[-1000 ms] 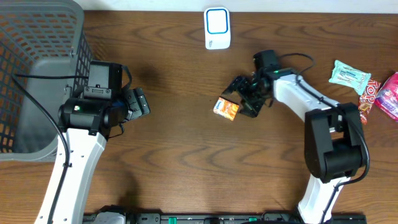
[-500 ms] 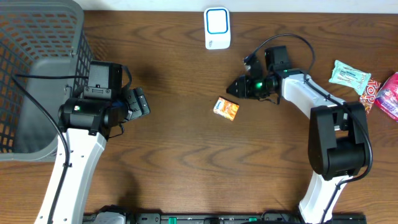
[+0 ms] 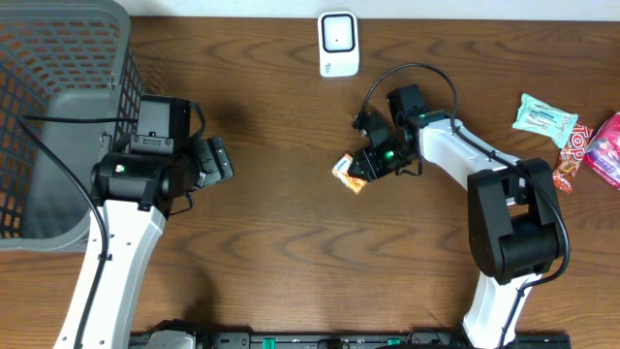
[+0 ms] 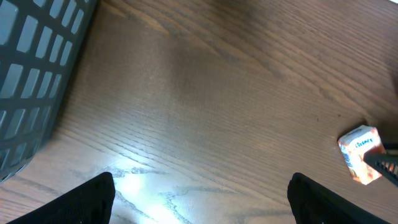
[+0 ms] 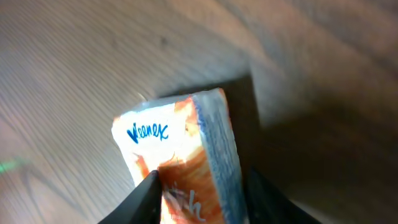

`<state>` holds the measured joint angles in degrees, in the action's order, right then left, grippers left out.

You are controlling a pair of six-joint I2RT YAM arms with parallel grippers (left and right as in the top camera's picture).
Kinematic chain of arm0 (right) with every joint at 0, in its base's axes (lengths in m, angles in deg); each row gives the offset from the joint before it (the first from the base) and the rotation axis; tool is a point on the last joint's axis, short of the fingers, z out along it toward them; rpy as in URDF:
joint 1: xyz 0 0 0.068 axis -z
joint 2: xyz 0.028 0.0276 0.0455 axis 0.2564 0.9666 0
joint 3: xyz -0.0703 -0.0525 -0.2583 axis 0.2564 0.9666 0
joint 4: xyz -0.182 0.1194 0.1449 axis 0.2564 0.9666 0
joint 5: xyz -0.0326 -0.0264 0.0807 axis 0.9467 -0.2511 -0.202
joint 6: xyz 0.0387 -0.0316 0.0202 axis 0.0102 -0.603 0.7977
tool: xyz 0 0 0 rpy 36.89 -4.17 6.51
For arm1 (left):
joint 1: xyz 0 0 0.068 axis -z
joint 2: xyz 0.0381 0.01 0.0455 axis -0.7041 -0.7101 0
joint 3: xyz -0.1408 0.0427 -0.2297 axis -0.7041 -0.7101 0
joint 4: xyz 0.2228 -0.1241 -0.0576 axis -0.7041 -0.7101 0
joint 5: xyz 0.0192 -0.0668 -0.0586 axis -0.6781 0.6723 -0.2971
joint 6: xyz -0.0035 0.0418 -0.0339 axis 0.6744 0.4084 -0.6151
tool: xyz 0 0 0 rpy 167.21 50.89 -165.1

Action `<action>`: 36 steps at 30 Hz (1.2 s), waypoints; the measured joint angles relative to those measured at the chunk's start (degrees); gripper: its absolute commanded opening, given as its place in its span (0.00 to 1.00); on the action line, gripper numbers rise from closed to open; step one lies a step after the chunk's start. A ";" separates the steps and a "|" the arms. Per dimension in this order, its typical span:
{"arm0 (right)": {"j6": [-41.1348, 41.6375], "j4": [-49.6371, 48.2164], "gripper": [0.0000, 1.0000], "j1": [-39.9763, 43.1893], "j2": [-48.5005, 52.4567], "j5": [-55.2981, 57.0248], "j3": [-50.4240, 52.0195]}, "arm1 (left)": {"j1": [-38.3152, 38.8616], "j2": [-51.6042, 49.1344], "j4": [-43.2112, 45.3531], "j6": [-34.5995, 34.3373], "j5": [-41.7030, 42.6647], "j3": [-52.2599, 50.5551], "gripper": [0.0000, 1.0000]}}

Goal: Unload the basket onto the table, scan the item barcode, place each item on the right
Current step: 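Raise the orange box up to the scanner face with the right gripper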

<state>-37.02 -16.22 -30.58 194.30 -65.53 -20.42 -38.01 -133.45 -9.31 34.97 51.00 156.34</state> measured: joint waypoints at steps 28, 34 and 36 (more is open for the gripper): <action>27.28 -17.64 0.01 -6.54 0.42 29.97 -15.78 | 0.00 0.00 0.00 0.00 0.00 0.00 0.89; 23.19 -29.05 0.01 -12.72 1.07 50.14 -16.59 | 0.00 0.00 0.00 0.00 0.00 0.00 0.89; 22.62 -30.03 0.01 -12.83 2.51 52.89 -18.14 | 0.00 0.00 0.00 0.00 0.00 0.00 0.89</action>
<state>-14.40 -46.25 -43.41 196.81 -12.64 -38.57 -38.01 -133.45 -9.31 34.97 51.00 156.34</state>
